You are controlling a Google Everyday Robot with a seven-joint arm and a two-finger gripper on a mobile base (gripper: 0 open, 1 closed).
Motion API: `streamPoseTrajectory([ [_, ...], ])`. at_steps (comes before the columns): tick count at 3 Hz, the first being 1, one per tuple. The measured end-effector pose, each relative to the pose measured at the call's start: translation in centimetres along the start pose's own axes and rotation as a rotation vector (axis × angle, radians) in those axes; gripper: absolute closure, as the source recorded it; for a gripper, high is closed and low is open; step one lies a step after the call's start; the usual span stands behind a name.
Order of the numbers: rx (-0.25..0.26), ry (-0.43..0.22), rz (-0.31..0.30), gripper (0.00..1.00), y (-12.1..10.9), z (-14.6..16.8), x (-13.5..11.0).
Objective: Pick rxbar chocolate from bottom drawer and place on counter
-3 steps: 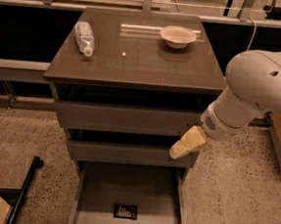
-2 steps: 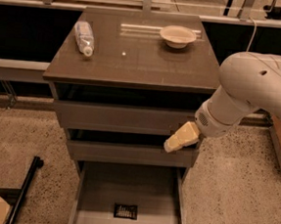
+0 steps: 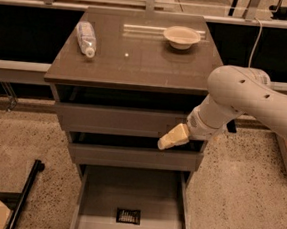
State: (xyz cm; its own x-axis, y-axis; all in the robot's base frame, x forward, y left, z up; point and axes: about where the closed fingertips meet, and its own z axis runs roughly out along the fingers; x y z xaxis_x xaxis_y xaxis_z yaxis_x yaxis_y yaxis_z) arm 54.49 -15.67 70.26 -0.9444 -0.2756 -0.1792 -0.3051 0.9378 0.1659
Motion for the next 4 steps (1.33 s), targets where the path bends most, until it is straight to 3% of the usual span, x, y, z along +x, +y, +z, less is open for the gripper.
streamPoseTrajectory([
  [2, -0.009, 0.031, 0.039, 0.00, 0.4, 2.4, -0.1],
  [3, -0.020, 0.065, 0.063, 0.00, 1.1, 5.2, -0.3],
  [4, 0.001, 0.132, 0.095, 0.00, 1.4, 8.7, -0.3],
])
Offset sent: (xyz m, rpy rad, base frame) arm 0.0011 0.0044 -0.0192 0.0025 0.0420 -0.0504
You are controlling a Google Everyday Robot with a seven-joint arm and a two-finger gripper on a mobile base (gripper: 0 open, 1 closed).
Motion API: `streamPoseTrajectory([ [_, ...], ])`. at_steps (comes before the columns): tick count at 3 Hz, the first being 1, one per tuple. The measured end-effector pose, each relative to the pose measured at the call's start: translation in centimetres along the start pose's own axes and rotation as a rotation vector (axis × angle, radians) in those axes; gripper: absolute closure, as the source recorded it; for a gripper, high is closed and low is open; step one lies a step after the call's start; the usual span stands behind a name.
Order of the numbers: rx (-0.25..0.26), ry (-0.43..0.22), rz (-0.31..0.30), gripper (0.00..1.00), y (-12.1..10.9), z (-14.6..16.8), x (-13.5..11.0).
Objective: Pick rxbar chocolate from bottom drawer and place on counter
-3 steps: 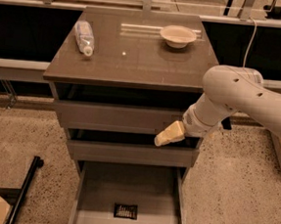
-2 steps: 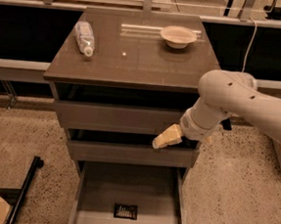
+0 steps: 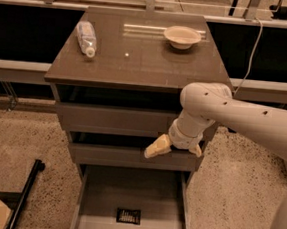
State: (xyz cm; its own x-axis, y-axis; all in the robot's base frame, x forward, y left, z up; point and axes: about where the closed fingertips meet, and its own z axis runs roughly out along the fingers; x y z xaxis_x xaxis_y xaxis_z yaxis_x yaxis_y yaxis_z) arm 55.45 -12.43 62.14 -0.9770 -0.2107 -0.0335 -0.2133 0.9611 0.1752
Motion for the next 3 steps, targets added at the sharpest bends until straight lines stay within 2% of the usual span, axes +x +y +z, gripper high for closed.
streamPoseTrajectory([
  [1, 0.009, 0.082, 0.097, 0.00, -1.4, 4.7, -0.3],
  [2, -0.015, 0.133, 0.150, 0.00, -2.4, 6.8, -0.3],
  [3, 0.017, 0.119, 0.160, 0.00, -2.3, 6.8, -0.1],
])
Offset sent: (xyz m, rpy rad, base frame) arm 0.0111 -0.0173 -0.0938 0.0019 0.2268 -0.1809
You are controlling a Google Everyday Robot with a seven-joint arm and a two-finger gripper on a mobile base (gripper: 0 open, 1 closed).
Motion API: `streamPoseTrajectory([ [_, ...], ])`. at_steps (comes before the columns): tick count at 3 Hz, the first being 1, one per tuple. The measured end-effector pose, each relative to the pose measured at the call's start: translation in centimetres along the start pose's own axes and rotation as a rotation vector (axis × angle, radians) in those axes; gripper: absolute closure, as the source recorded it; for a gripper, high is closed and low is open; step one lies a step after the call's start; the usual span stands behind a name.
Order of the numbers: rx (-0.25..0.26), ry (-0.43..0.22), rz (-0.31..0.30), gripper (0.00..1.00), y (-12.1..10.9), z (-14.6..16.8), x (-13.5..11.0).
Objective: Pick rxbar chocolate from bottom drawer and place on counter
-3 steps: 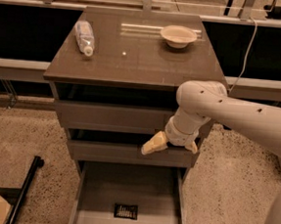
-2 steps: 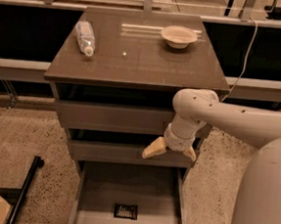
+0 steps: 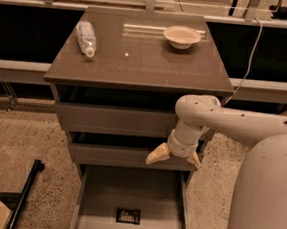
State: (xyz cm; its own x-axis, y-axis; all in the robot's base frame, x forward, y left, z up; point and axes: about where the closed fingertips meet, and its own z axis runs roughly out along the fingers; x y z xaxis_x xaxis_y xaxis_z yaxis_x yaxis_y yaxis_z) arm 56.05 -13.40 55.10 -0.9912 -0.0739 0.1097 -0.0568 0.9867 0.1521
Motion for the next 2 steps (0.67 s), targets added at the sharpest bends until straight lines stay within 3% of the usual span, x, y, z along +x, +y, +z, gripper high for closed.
streamPoseTrajectory([
  [2, -0.062, -0.086, 0.006, 0.00, 1.5, 4.5, -0.1],
])
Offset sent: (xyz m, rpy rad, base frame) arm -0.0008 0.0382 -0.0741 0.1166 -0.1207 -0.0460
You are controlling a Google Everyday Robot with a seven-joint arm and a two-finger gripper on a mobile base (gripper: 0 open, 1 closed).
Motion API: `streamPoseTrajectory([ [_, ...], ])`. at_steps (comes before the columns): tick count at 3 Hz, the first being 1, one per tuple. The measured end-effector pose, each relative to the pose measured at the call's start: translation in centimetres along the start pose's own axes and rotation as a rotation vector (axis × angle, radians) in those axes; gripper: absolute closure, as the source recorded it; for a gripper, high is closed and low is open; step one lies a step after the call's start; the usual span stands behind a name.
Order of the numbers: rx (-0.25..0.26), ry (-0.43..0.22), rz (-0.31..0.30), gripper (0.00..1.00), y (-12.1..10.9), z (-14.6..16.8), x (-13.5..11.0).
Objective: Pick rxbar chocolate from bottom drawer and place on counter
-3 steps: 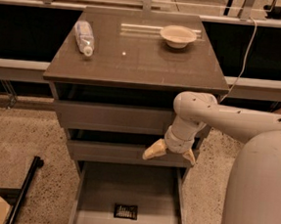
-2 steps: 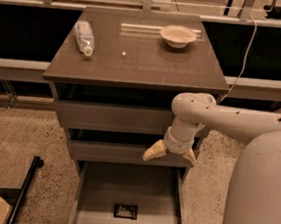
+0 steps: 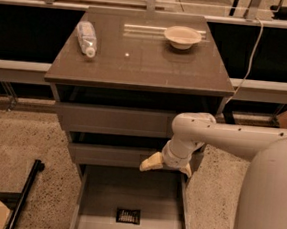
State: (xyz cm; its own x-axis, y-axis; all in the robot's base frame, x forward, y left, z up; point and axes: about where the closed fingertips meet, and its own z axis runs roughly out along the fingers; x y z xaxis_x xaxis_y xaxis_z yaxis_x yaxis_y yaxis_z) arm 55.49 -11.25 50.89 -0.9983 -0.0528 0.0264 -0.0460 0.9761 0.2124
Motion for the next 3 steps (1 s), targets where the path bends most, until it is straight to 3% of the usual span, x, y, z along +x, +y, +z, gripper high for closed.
streamPoseTrajectory([
  [1, -0.024, -0.006, 0.031, 0.00, 0.8, 3.0, -0.7],
  [2, -0.009, 0.013, 0.074, 0.00, 1.3, 6.1, -1.3],
  [3, -0.008, 0.018, 0.079, 0.00, 1.3, 6.4, -1.2],
])
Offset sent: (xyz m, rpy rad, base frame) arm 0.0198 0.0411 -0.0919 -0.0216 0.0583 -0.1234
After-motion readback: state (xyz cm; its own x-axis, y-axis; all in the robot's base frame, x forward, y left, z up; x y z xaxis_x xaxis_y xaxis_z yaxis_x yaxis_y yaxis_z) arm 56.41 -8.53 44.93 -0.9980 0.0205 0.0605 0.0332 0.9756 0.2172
